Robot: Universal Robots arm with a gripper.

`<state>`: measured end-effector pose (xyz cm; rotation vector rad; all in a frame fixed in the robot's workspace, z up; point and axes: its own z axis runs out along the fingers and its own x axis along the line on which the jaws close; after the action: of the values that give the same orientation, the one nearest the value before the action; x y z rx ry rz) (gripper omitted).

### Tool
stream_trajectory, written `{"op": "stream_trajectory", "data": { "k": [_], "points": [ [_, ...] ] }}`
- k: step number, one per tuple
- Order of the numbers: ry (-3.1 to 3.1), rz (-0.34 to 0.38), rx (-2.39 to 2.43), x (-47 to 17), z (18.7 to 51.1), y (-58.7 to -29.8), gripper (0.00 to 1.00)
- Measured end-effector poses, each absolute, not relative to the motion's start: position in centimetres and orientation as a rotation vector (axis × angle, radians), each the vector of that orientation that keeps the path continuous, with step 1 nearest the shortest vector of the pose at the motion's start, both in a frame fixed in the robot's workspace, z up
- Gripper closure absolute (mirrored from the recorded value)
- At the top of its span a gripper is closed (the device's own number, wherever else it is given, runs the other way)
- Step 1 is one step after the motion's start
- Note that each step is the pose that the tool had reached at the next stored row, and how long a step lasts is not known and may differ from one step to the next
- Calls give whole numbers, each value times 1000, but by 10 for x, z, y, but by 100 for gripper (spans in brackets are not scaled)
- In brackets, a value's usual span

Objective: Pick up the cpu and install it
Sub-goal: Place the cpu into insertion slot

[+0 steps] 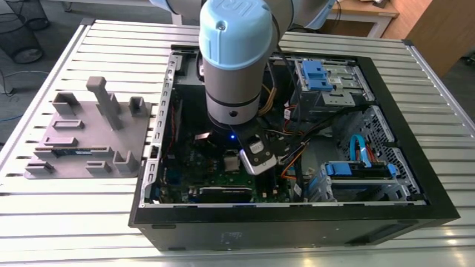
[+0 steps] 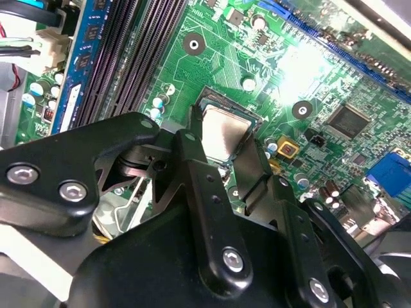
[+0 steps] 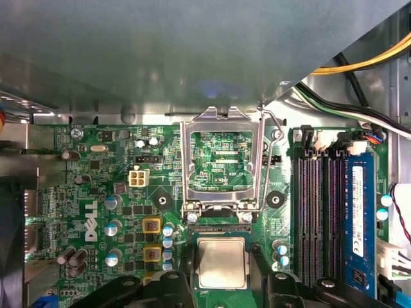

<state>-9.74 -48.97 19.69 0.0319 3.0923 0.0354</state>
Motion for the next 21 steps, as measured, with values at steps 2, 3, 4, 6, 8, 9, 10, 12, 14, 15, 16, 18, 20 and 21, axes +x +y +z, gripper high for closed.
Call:
{"op": "stream_trajectory", "data": {
  "k": [2,3,4,6,8,9,10,12,14,15,16,18,20,21],
  "points": [
    [3092,35,32,-97,198,-490,55],
    [3092,35,32,-97,198,-490,55],
    [3092,35,32,-97,199,-490,55],
    [3092,35,32,-97,199,-490,55],
    [3092,36,32,-97,200,-490,55],
    [3092,35,32,-97,201,-490,55],
    [3092,35,32,-97,201,-490,55],
    [3092,36,32,-97,200,-490,55],
    [3092,35,32,-97,200,-490,55],
    [3092,35,32,-97,200,-490,55],
    [3092,35,32,-97,200,-490,55],
    [3092,35,32,-97,200,-490,55],
    [3092,36,32,-97,200,-490,55],
    [3092,36,32,-97,199,-490,55]
  ]
}}
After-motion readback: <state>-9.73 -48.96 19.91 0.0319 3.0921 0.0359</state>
